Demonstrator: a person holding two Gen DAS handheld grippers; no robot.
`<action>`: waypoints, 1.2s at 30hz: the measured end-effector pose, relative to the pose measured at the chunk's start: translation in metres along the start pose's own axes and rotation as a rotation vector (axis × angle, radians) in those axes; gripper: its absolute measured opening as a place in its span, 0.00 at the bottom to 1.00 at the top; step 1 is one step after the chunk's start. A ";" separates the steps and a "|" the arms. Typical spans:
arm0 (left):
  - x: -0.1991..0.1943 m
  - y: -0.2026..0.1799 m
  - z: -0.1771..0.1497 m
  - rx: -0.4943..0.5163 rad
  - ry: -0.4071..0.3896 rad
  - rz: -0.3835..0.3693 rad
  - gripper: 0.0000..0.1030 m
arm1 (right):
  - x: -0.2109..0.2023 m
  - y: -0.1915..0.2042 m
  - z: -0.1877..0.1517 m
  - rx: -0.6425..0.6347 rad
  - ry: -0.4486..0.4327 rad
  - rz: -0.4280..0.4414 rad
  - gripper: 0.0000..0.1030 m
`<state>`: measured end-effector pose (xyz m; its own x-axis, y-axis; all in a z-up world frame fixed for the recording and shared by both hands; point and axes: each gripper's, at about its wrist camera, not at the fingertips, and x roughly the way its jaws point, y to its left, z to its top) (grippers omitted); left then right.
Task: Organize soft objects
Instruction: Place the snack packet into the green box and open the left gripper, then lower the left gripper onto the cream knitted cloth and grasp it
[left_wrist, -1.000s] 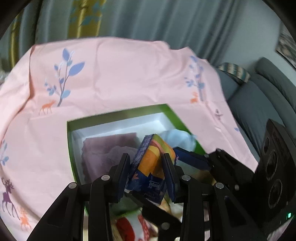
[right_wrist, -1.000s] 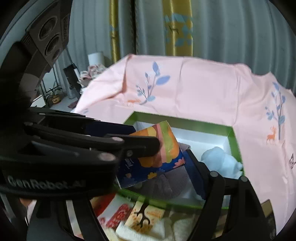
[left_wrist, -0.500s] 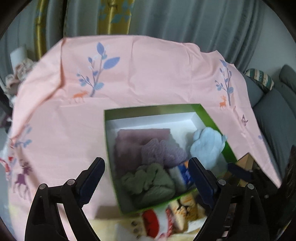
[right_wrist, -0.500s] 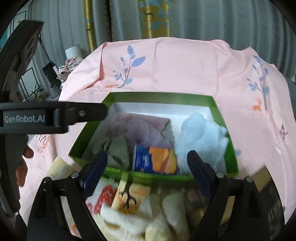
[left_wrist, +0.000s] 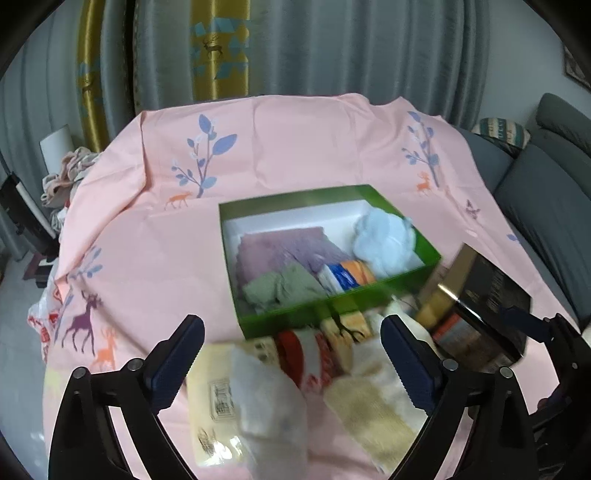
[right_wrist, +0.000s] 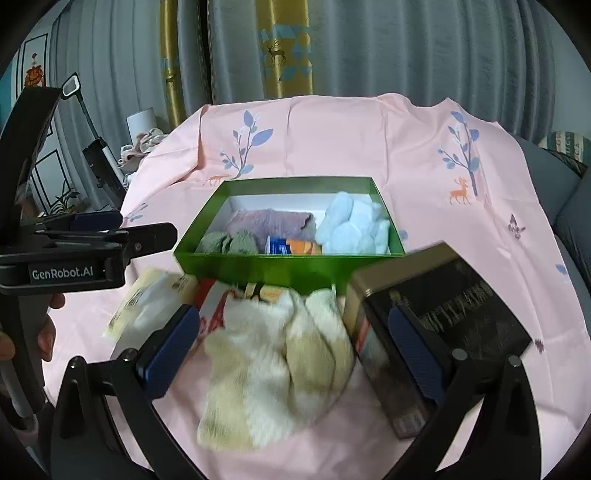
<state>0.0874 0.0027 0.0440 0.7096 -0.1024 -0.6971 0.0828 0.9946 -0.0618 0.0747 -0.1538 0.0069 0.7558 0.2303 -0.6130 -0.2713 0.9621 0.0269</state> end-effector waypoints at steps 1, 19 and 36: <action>-0.004 -0.003 -0.005 0.002 0.000 -0.003 0.94 | -0.004 0.000 -0.004 0.002 0.002 -0.004 0.99; -0.006 -0.030 -0.072 -0.006 0.106 -0.061 0.94 | -0.025 -0.015 -0.070 0.118 0.101 -0.006 0.99; 0.015 -0.029 -0.092 -0.035 0.199 -0.131 0.94 | -0.016 -0.018 -0.080 0.123 0.115 -0.031 0.99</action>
<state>0.0310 -0.0262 -0.0308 0.5424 -0.2295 -0.8081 0.1387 0.9732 -0.1833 0.0200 -0.1863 -0.0468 0.6877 0.1883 -0.7011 -0.1682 0.9808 0.0984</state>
